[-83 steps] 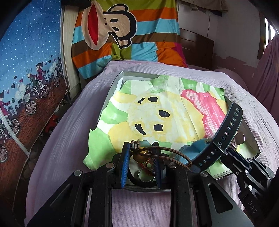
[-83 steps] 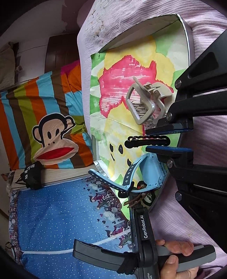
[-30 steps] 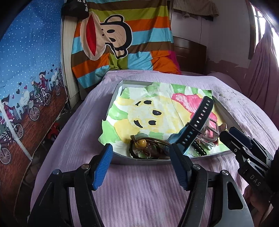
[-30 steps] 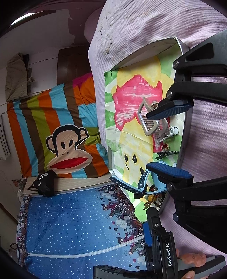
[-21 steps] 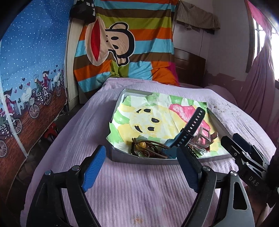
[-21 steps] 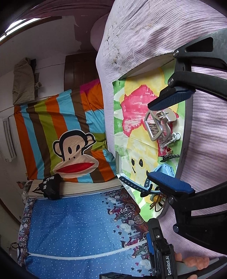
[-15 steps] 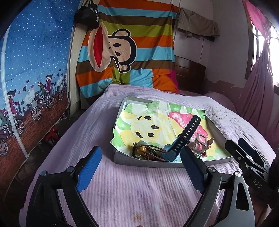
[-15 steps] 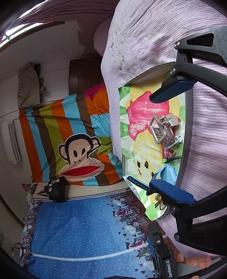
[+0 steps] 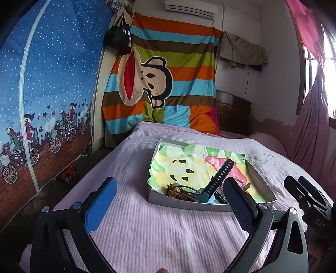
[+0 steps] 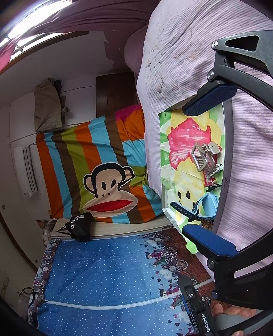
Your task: Organize jewelry
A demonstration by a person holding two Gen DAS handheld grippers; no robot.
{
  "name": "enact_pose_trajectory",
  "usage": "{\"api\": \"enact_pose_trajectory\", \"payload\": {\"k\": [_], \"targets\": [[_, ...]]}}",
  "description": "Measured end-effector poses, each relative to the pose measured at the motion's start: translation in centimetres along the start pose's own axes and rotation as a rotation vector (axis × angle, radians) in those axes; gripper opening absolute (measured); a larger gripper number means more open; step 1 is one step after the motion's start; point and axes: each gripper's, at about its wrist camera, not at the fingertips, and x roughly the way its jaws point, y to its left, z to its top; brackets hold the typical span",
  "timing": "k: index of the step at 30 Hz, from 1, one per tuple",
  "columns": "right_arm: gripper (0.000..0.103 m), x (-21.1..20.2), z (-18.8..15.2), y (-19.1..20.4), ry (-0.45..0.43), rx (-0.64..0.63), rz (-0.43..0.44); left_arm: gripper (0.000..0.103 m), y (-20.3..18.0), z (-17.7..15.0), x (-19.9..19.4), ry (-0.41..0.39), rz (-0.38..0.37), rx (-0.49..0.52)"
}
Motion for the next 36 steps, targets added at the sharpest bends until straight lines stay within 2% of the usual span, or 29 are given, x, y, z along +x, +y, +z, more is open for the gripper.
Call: {"api": "enact_pose_trajectory", "payload": {"k": [8, 20, 29, 36], "targets": [[0.103, -2.2, 0.2, 0.4, -0.011, 0.001, -0.006, 0.1, -1.1, 0.0, -2.8, -0.039, -0.01, 0.036], [0.103, -6.5, -0.7, 1.8, -0.026, -0.029, -0.012, 0.1, -1.6, -1.6, -6.9, -0.061, -0.016, 0.065], [0.103, -9.9, -3.0, 2.5, 0.0, -0.026, -0.025, 0.1, -1.3, -4.0, -10.2, -0.06, 0.001, 0.07], [0.103, -12.5, -3.9, 2.5, -0.007, -0.032, -0.041, 0.1, -1.9, -6.1, -12.6, -0.07, 0.017, 0.111]]}}
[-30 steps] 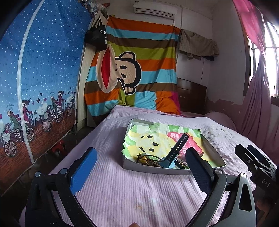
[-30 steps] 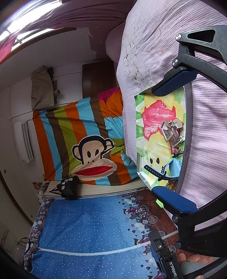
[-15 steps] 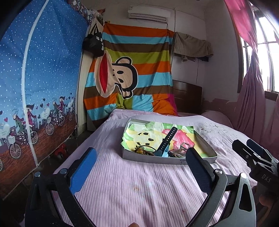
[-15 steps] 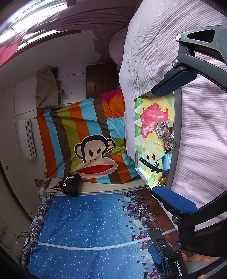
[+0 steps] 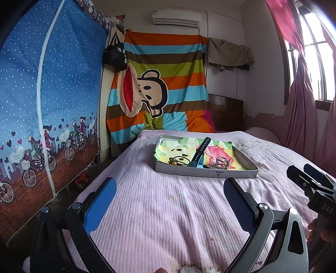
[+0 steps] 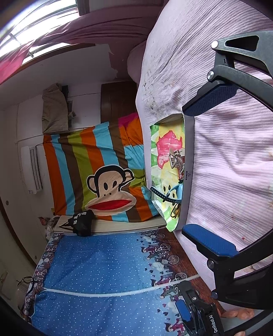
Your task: Organize jewelry
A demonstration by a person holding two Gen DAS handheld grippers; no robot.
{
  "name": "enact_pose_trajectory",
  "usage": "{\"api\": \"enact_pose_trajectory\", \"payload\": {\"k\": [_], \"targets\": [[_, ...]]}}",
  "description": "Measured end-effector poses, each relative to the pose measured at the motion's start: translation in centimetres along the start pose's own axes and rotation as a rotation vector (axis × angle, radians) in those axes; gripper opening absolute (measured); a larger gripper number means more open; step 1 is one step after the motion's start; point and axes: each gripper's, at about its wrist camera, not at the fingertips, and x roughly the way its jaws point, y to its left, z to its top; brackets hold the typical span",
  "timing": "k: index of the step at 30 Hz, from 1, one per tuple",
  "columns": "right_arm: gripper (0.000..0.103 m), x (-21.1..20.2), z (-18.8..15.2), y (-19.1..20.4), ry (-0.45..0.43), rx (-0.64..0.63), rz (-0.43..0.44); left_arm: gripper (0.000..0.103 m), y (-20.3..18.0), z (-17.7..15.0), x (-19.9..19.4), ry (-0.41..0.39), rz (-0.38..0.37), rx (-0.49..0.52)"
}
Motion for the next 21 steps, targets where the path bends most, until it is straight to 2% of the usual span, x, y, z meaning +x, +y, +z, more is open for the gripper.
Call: {"api": "enact_pose_trajectory", "payload": {"k": [10, 21], "targets": [[0.103, -2.2, -1.4, 0.3, 0.002, -0.004, -0.018, 0.1, -0.6, -2.1, -2.0, -0.005, 0.023, 0.053], [0.103, -2.9, -2.6, 1.1, -0.014, 0.02, -0.033, 0.1, 0.3, -4.6, -1.6, 0.053, 0.053, 0.093]]}}
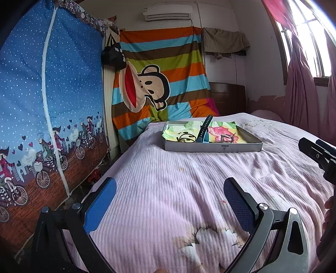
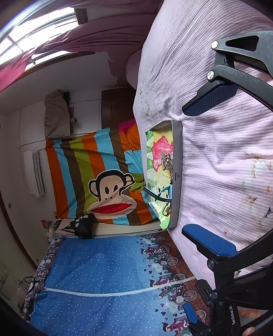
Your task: Organize jewelry
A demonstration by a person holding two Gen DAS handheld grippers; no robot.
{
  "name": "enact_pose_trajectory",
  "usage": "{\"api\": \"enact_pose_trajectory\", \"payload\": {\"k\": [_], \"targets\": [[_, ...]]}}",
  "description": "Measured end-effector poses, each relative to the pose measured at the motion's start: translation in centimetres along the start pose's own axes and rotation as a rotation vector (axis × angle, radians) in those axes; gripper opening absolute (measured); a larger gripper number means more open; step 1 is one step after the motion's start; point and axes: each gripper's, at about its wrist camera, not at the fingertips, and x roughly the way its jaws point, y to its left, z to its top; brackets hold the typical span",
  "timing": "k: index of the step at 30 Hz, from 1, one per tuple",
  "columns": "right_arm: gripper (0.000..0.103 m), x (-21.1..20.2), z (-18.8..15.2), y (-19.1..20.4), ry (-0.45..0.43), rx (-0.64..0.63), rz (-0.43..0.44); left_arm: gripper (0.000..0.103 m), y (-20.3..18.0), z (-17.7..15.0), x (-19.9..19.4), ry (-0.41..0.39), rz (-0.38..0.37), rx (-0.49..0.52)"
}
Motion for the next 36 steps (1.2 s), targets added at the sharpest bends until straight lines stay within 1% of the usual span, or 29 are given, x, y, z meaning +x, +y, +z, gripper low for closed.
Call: {"api": "enact_pose_trajectory", "payload": {"k": [4, 12, 16, 24, 36], "targets": [[0.103, 0.1, -0.6, 0.6, 0.001, -0.007, 0.001, 0.1, 0.7, -0.4, 0.0, 0.011, -0.001, -0.022], [0.103, 1.0, -1.9, 1.6, 0.038, -0.04, 0.007, 0.1, 1.1, -0.3, -0.5, -0.009, 0.014, -0.031], [0.103, 1.0, -2.0, 1.8, 0.037, -0.049, 0.007, 0.1, 1.2, -0.4, -0.4, -0.017, 0.033, -0.019], [0.103, 1.2, -2.0, 1.3, 0.05, -0.028, -0.01, 0.1, 1.4, -0.5, -0.4, -0.022, 0.036, -0.024], [0.103, 1.2, -2.0, 1.2, 0.052, -0.028, -0.01, 0.1, 1.1, -0.7, -0.6, -0.033, 0.034, -0.006]]}}
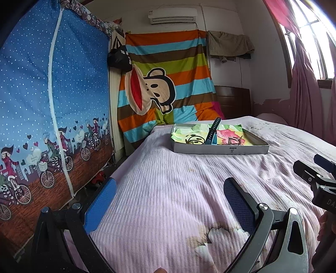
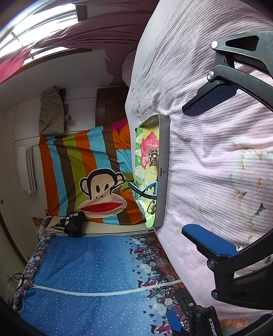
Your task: Organize jewelry
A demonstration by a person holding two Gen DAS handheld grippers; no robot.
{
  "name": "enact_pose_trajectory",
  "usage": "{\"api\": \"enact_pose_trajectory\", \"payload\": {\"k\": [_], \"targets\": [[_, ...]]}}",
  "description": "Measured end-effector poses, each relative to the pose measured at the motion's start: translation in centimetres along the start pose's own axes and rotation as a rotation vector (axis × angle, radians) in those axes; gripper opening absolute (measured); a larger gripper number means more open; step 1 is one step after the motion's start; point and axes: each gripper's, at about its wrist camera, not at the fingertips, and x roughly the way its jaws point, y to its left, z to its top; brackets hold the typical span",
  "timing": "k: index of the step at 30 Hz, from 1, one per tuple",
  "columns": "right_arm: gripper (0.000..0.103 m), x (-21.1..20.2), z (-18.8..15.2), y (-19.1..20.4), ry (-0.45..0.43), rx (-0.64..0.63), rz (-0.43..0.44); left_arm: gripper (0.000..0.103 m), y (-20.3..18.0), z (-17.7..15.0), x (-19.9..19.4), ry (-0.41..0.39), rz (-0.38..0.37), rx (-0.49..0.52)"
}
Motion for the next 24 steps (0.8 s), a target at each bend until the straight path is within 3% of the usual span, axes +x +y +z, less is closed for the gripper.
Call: {"api": "enact_pose_trajectory", "payload": {"k": [24], "targets": [[0.103, 0.04, 0.04, 0.06, 0.001, -0.001, 0.0, 0.1, 0.06, 0.1, -0.03, -0.006, 0.0, 0.001]]}}
